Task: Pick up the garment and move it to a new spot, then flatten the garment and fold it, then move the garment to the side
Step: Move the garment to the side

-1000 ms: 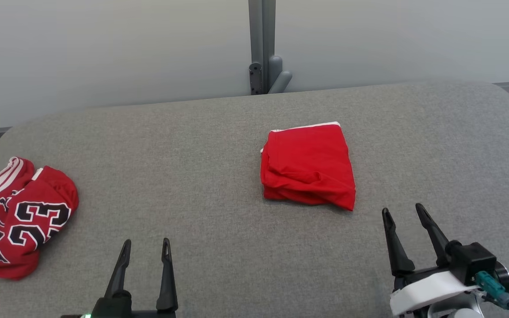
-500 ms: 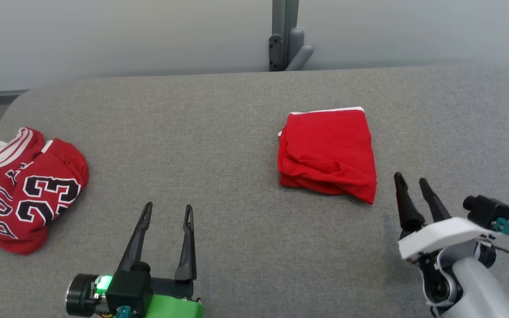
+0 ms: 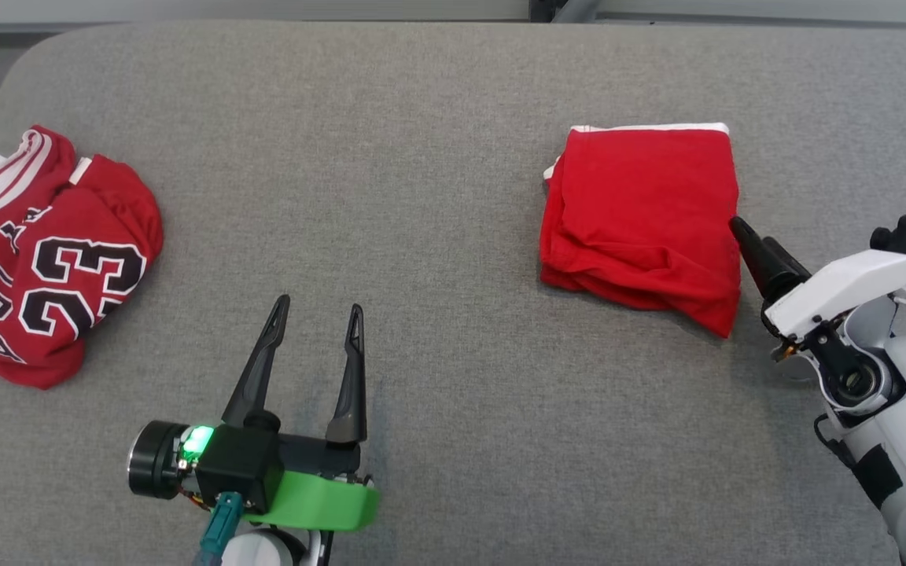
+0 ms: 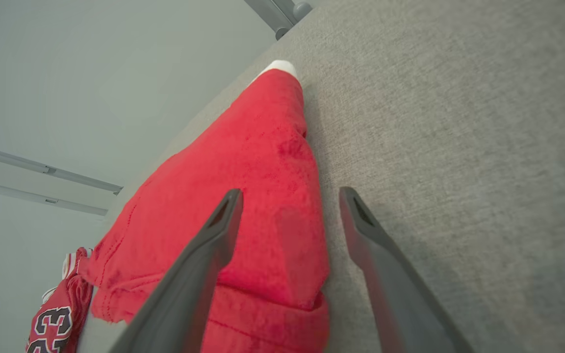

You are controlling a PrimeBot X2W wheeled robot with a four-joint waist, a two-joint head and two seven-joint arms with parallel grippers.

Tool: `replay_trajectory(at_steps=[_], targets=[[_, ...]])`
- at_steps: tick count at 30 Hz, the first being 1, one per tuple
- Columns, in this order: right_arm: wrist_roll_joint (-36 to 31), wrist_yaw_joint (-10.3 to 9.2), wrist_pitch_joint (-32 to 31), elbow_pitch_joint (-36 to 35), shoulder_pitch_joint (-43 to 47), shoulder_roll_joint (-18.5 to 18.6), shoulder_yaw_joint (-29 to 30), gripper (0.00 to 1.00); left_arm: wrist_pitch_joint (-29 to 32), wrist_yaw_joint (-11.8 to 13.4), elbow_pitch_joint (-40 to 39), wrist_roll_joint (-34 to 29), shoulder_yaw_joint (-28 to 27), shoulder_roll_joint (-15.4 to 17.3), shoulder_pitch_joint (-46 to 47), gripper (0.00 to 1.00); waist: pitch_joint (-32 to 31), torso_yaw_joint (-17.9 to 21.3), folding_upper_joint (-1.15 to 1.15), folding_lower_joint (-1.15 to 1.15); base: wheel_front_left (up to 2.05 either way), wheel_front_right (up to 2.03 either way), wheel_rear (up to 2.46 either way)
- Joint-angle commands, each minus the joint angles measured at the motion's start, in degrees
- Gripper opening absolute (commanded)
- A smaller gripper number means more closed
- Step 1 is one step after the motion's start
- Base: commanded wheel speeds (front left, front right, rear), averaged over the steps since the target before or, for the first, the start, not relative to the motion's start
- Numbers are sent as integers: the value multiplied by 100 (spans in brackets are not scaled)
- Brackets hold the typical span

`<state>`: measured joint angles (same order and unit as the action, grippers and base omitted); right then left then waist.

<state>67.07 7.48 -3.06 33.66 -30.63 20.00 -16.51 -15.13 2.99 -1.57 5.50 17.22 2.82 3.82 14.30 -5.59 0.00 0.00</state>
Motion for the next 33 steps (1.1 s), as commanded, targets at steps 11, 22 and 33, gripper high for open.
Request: replay_trajectory(at_steps=[11, 22, 33], targets=[[690, 0, -631, 134, -483, 399, -535, 100, 2, -19, 112, 122, 66, 15, 441, 100, 680, -336, 0, 0, 0, 0, 0], [916, -1, -549, -262, -468, 681, -1082, 0, 2, 13, 175, -21, -4, 15, 495, 100, 627, -24, 0, 0, 0, 0, 0], [661, 1, 156, -914, -634, 1211, -1850, 0, 2, -260, 128, -347, -256, 111, 610, 100, 765, 1081, 0, 0, 0, 0, 0]])
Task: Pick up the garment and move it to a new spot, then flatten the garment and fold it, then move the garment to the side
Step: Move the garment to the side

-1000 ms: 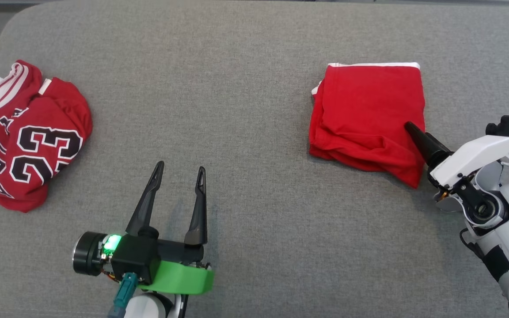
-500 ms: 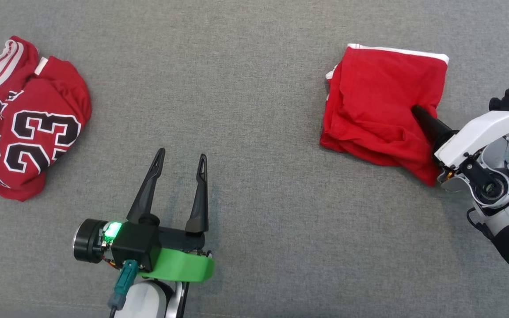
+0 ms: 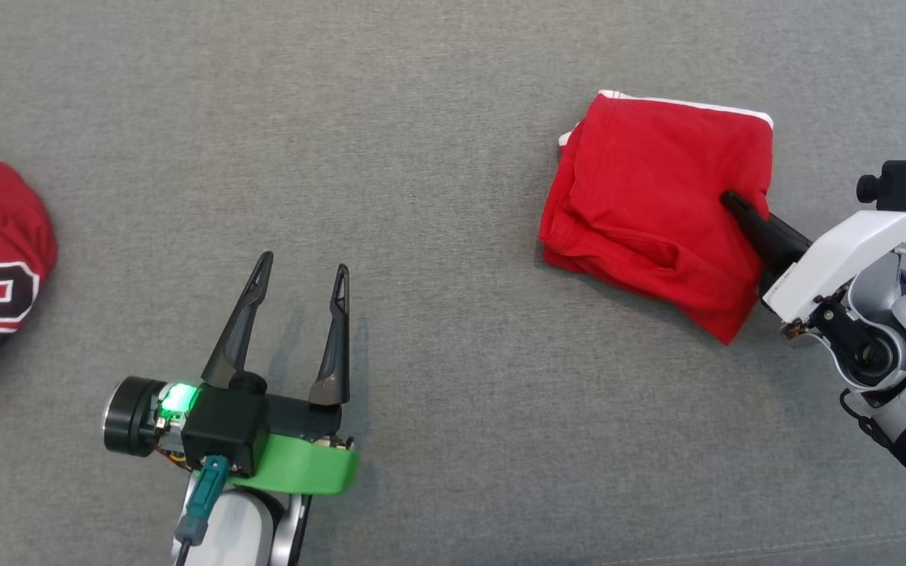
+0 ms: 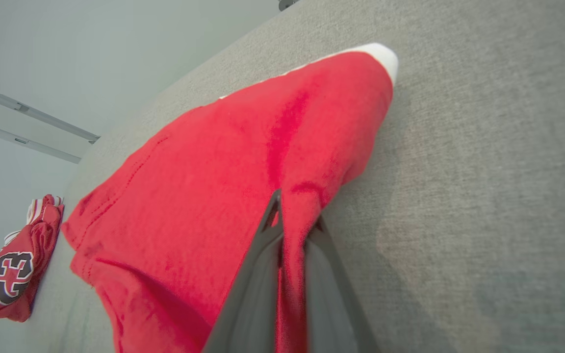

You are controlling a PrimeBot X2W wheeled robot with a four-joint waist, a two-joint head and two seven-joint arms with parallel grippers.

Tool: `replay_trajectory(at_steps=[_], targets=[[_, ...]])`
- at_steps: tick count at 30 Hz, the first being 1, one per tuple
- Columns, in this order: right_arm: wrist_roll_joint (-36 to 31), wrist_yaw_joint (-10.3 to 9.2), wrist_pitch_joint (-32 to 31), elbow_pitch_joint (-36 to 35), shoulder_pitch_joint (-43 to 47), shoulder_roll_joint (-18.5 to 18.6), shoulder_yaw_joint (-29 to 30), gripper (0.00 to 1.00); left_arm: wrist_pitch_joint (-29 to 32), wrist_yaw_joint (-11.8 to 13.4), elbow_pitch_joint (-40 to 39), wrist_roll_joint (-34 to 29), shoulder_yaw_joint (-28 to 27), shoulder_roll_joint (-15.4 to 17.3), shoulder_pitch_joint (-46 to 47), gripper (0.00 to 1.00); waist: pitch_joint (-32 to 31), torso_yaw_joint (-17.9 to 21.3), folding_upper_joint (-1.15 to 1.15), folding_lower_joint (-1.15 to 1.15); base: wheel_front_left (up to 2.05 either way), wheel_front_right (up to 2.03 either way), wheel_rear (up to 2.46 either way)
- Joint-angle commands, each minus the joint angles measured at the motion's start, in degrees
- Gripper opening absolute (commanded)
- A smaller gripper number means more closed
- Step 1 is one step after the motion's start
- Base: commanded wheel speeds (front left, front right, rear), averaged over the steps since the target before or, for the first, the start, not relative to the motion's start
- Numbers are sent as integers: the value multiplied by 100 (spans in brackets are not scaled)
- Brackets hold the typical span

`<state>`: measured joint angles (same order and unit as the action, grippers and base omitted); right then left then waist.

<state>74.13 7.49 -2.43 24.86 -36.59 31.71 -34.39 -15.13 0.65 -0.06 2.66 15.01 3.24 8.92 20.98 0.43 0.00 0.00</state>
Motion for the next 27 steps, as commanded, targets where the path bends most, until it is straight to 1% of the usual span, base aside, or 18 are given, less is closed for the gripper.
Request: replay_trajectory(at_steps=[1, 2, 7, 11, 14, 16, 20, 23, 27], targets=[[-73, 0, 167, -45, -58, 80, -130, 0, 2, -52, -31, -91, -53, 93, 117, 100, 120, 594, 0, 0, 0, 0, 0], [-73, 0, 167, -45, -58, 80, -130, 0, 2, -52, -31, -91, -53, 93, 117, 100, 120, 594, 0, 0, 0, 0, 0], [-227, 0, 547, -34, -159, 207, -525, 0, 2, -141, -77, -196, -94, 241, 179, 100, 253, 1177, 0, 0, 0, 0, 0], [-284, 0, 858, 23, -259, 338, -810, 0, 2, -223, -125, -180, -83, 305, 276, 100, 392, 1523, 0, 0, 0, 0, 0], [-405, 0, 1116, 82, -364, 565, -1003, 0, 2, -320, -217, -133, -77, 330, 363, 100, 534, 1672, 0, 0, 0, 0, 0], [-639, 0, 1310, 211, -496, 758, -1145, 0, 2, -383, -291, -171, -36, 373, 461, 100, 652, 1708, 0, 0, 0, 0, 0], [-1064, 0, 1585, 534, -831, 976, -1366, 0, 2, -462, -424, -238, 21, 450, 658, 100, 887, 1688, 0, 0, 0, 0, 0], [-1446, -2, 1683, 839, -1129, 1180, -1514, 0, 2, -510, -537, -271, 75, 512, 803, 100, 1044, 1591, 0, 0, 0, 0, 0], [-1834, -2, 1749, 1197, -1525, 1327, -1629, 0, 2, -541, -687, -291, 110, 594, 937, 100, 1248, 1418, 0, 0, 0, 0, 0]])
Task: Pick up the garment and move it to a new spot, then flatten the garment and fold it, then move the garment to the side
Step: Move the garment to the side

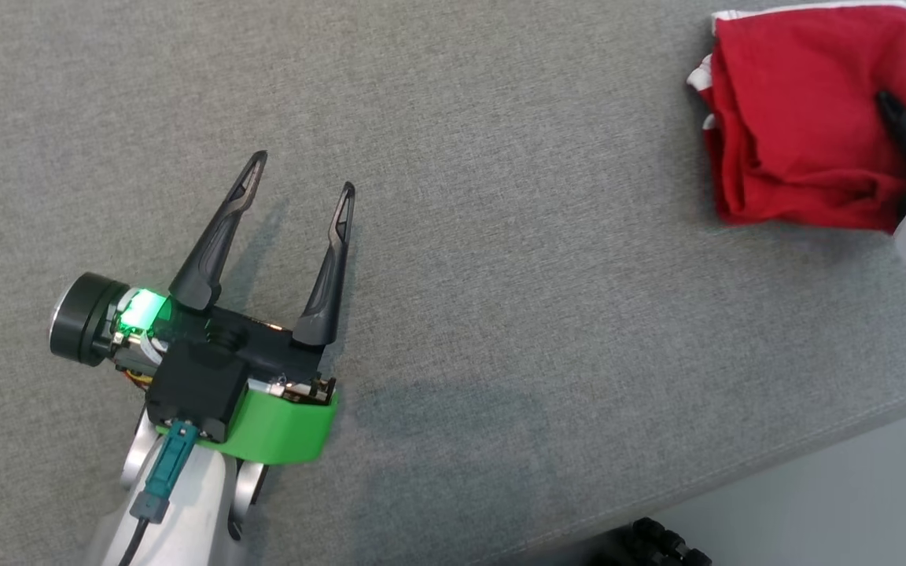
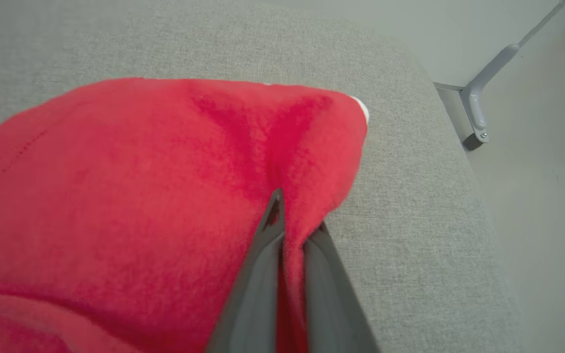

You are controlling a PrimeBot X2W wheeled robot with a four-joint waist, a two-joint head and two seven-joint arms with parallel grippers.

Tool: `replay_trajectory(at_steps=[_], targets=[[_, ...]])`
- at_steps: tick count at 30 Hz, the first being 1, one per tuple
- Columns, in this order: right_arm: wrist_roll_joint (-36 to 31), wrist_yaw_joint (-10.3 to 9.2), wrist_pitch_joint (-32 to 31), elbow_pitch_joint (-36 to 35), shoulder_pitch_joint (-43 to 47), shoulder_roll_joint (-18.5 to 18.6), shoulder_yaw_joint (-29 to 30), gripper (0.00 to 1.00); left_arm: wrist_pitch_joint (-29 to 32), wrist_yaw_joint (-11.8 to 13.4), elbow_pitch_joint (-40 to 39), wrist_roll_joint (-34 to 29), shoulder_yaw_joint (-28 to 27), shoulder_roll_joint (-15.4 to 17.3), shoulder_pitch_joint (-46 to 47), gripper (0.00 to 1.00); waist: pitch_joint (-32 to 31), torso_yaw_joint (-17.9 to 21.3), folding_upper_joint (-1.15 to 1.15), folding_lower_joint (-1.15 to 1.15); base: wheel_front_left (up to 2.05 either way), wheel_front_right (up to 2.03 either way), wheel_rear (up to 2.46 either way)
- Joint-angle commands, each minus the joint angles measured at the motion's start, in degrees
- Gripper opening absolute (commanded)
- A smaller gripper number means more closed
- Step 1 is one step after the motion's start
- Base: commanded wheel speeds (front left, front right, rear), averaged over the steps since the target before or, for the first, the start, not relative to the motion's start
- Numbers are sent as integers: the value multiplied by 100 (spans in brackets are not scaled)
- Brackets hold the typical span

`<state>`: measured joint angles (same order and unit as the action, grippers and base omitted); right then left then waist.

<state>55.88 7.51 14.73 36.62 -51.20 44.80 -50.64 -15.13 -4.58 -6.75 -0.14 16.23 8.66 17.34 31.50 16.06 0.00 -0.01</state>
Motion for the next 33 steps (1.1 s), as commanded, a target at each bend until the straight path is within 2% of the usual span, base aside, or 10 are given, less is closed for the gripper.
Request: replay_trajectory(at_steps=[1, 10, 16, 23, 24, 25, 26, 29, 33], targets=[[-140, -4, 44, 113, -174, 81, -28, 0, 2, -23, -52, -14, -7, 63, 127, 100, 246, -190, 0, 1, 0, 0, 0], [-944, -5, 50, 537, -939, 447, -23, 0, 2, -21, -219, -32, 40, 150, 284, 100, 580, -483, 0, 1, 0, 0, 0], [-1012, -5, 51, 847, -1136, 662, 81, 0, 2, 13, -303, -34, 92, 162, 342, 100, 663, -580, 0, 1, 0, 0, 0], [-1076, -6, 51, 1108, -1274, 661, 124, 0, 2, 47, -303, 6, 94, 193, 337, 100, 677, -577, 0, 1, 0, 0, 0], [-1090, -6, 51, 1132, -1292, 636, 137, 16, 2, 57, -300, 8, 96, 194, 349, 100, 678, -573, 0, 1, 0, 0, 0], [-1128, -6, 51, 1172, -1306, 621, 142, 70, 2, 61, -294, 9, 101, 193, 358, 100, 677, -571, 0, 1, 0, 0, 0], [-1210, -6, 51, 1227, -1330, 607, 133, 100, 2, 61, -285, 11, 111, 190, 365, 100, 671, -570, 0, 1, 0, 0, 0], [-1358, -6, 52, 1393, -1406, 497, 222, 100, 2, 69, -254, 33, 134, 177, 372, 100, 614, -565, 0, 1, 0, 0, 0], [-2080, -6, 48, 1733, -1607, 428, 578, 100, 2, 84, -221, 61, 171, 145, 345, 100, 473, -560, 0, 1, 0, 0, 0]])
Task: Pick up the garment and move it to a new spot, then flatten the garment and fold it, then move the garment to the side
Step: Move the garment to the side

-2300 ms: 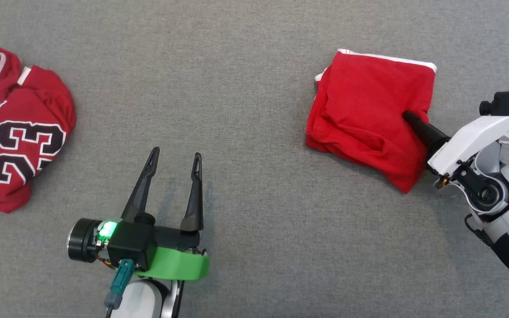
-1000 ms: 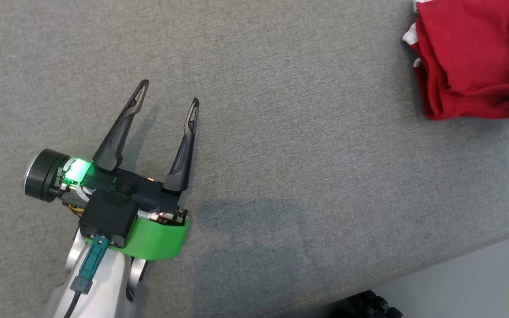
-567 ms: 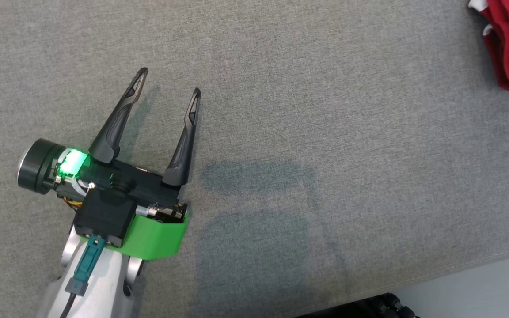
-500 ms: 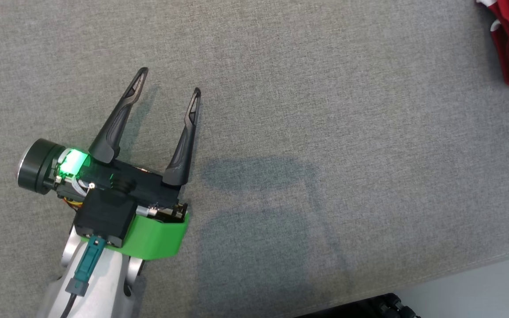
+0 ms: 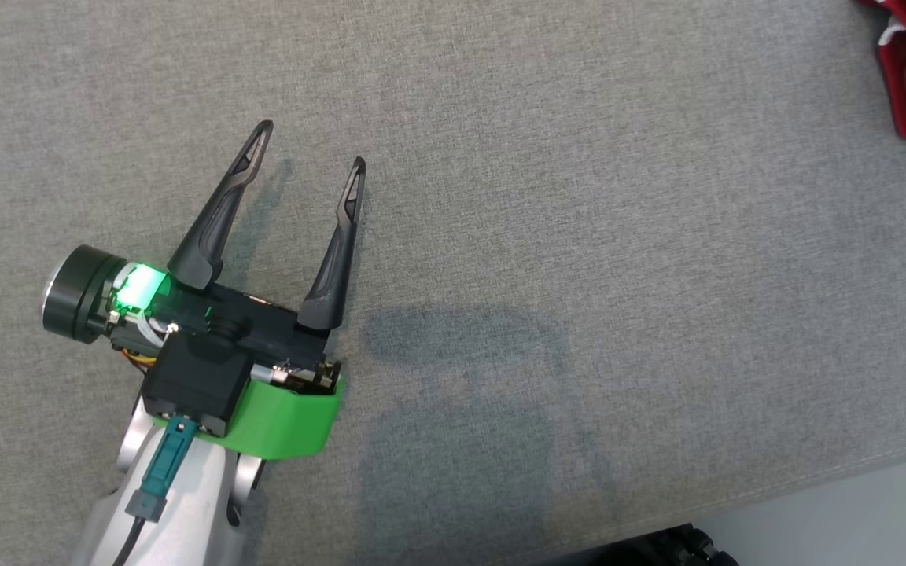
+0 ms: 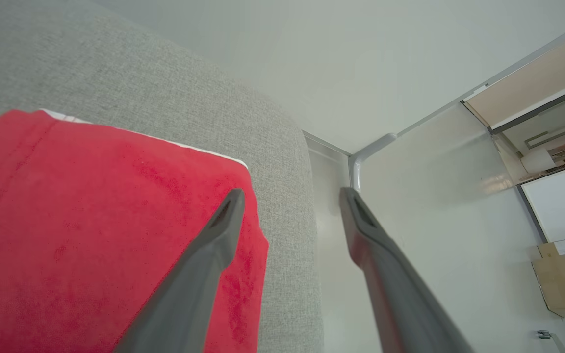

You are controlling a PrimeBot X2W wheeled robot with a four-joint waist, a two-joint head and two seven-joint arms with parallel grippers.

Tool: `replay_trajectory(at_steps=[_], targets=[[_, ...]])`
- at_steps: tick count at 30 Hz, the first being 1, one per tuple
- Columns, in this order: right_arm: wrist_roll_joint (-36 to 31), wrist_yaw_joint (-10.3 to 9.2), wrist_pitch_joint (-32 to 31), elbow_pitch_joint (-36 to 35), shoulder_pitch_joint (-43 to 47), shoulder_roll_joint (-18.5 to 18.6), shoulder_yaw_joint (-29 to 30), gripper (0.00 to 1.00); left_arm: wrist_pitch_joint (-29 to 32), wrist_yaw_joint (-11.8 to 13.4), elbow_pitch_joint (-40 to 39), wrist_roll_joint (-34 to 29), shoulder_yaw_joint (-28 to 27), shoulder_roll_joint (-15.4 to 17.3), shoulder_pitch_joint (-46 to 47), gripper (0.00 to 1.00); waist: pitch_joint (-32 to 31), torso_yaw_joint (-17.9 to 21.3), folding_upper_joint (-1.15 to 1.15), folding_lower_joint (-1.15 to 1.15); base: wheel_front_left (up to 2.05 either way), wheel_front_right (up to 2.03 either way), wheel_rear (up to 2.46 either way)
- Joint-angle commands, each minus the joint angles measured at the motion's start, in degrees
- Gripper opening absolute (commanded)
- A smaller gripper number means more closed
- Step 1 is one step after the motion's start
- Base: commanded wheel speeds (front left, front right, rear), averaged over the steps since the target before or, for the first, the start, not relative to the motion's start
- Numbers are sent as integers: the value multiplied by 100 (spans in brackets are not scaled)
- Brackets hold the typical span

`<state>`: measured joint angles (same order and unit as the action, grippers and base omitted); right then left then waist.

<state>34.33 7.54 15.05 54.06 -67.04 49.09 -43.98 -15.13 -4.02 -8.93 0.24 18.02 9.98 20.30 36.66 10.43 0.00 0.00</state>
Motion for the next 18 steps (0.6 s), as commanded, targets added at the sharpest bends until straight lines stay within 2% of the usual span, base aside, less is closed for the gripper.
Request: replay_trajectory(at_steps=[1, 5, 11, 14, 18], targets=[[-136, -10, 16, 10, -64, -57, 109, 100, 2, 40, 4, 30, -2, 1, 30, 100, -96, 6, 0, 0, 0, 0, 0], [-929, -9, 16, -324, 215, -474, 1138, 100, 2, 91, 51, 83, -4, -55, -98, 100, -360, 18, 0, 0, 0, 0, 0], [-1594, -9, 16, -1523, 1381, -1390, 2536, 100, 2, 219, 213, 205, -81, -191, -317, 100, -856, -56, 0, 0, 0, 0, 0], [-1798, -9, 16, -2087, 2079, -1879, 2986, 100, 2, 283, 379, 314, -181, -306, -455, 100, -1151, -160, 0, 0, 0, 0, 0], [-2026, -9, 16, -2622, 2892, -2512, 3257, 100, 2, 383, 706, 516, -422, -435, -646, 100, -1552, -327, 0, 0, 0, 0, 0]])
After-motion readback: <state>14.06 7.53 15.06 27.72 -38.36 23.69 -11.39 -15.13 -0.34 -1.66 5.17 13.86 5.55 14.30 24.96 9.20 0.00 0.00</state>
